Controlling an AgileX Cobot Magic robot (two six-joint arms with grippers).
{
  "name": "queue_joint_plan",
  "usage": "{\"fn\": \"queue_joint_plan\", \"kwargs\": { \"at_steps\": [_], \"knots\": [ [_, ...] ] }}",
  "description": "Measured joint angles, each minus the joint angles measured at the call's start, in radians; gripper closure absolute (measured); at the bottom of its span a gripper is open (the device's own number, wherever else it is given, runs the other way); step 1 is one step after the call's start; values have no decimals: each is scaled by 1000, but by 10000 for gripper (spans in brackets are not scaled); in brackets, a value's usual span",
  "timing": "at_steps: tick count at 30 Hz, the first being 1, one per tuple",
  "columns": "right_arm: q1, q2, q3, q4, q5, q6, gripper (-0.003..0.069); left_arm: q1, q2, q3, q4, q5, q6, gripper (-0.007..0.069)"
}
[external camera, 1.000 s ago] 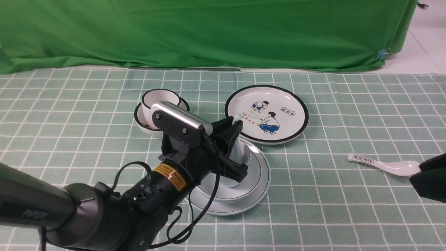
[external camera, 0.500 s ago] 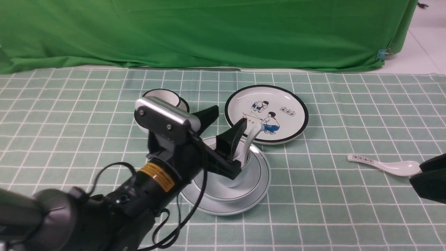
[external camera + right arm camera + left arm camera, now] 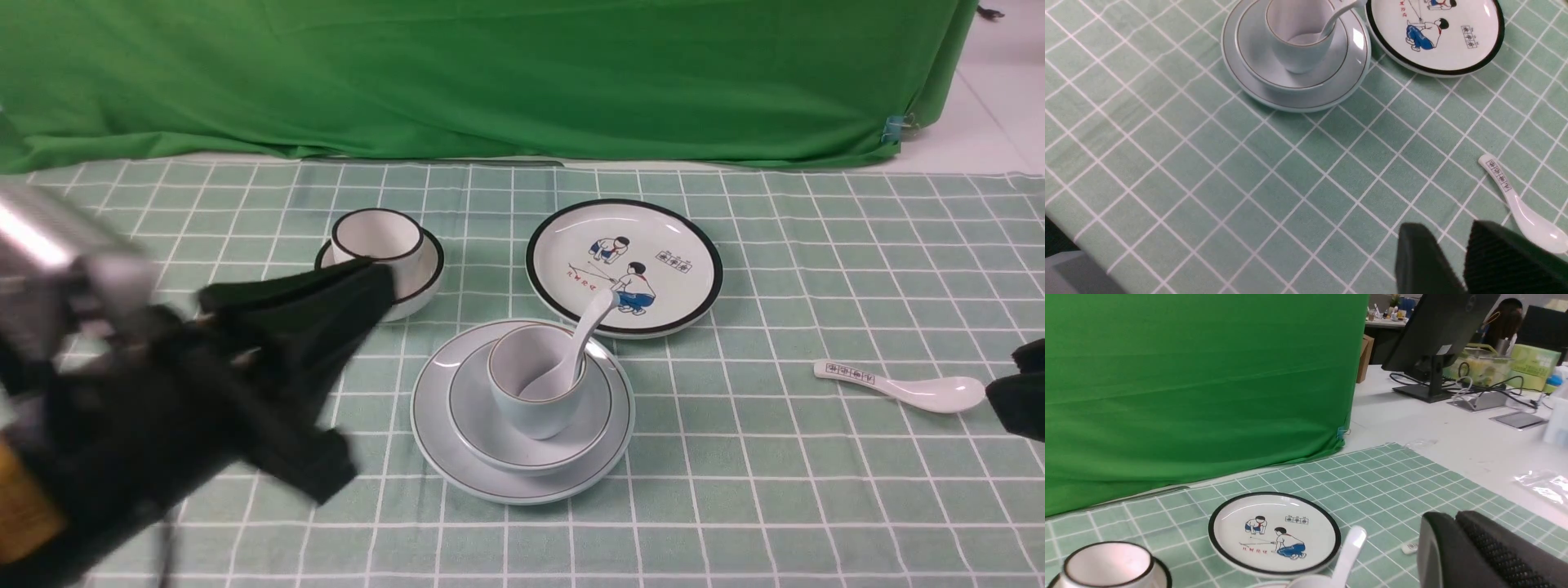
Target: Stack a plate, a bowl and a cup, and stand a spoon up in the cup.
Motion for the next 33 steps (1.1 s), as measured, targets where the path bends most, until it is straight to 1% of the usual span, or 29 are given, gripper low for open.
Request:
{"fn": "queue_joint_plan", "kwargs": {
  "at_steps": [2,5,7,8,11,15,33],
  "knots": [
    [0,-1,0,0,3,6,443,0,-103,0,4,112,5,616],
    [0,-1,0,0,6,47,443,0,-204,15,12,225,31,616],
    [0,-1,0,0,6,74,449,0,-236,34,15,258,53,615],
    [0,-1,0,0,6,79,463,0,-238,46,15,262,60,615],
    [0,-1,0,0,6,84,532,0,-236,72,15,261,63,615],
    [0,-1,0,0,6,91,574,0,-236,80,15,259,63,615],
    [0,-1,0,-6,-24,98,559,0,-236,80,23,258,70,613]
  ]
}}
